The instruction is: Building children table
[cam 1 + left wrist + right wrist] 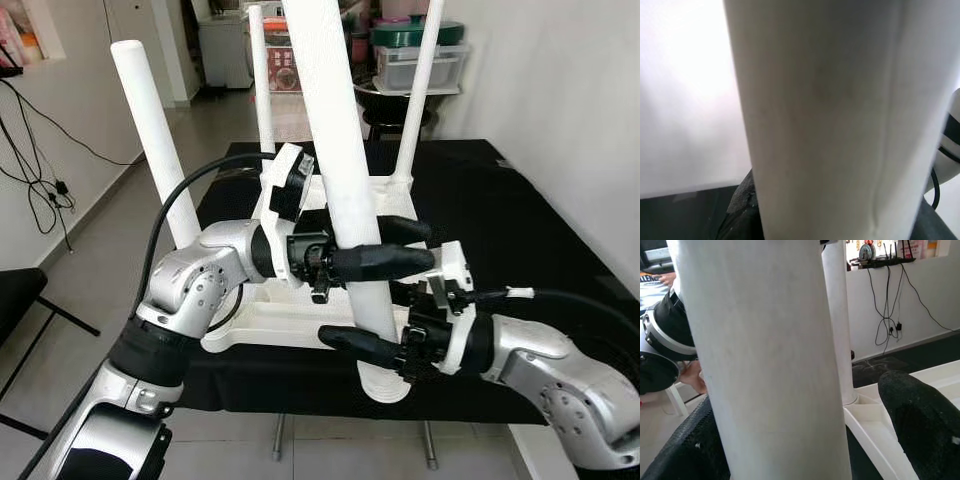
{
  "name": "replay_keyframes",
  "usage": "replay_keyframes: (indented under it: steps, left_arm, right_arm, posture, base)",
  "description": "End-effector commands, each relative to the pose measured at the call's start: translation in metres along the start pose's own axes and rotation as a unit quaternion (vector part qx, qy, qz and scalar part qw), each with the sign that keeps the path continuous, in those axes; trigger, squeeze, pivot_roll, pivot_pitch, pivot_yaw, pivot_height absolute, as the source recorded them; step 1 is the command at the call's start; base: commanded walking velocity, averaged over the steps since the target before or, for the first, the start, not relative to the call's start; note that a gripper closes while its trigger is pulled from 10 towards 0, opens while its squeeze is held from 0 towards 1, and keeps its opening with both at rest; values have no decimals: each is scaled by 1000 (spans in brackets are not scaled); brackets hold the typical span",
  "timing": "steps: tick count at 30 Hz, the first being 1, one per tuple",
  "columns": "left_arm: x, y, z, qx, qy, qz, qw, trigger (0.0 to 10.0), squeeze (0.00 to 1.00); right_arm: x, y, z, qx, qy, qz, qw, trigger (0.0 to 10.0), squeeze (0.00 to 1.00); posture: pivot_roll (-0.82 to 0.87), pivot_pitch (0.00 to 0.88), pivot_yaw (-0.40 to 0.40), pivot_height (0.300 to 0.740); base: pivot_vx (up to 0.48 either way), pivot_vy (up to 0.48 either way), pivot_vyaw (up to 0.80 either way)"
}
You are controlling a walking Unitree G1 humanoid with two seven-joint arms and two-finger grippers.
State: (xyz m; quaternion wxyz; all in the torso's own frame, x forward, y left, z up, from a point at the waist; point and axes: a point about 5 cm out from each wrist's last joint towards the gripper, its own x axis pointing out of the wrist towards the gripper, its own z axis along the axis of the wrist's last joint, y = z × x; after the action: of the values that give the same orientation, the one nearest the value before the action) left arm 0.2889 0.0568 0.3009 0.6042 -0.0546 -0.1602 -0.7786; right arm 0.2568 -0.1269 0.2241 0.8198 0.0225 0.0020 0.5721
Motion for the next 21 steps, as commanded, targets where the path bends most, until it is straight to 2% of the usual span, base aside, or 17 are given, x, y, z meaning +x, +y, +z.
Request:
replay_keyframes:
  steps: [1,9,21]
  left_arm:
    - [8,-5,2,0,-8,-27,1000,10000,0]
    - [14,-2,2,0,-10,-29,1000,10000,0]
    - [17,5,6,8,-20,-19,1000,10000,0]
  right_arm:
    - [13,9,2,-6,1,27,1000,0,0]
    - [25,13,-1,0,7,29,1000,0,0]
    - [30,10,-6,3,13,14,1000,0,0]
  posture:
    - [-84,16,-1,740]
    - [-86,11,-1,740]
    - [-103,1,-6,740]
  base:
    - [0,0,0]
    - [0,0,0]
    - [0,0,0]
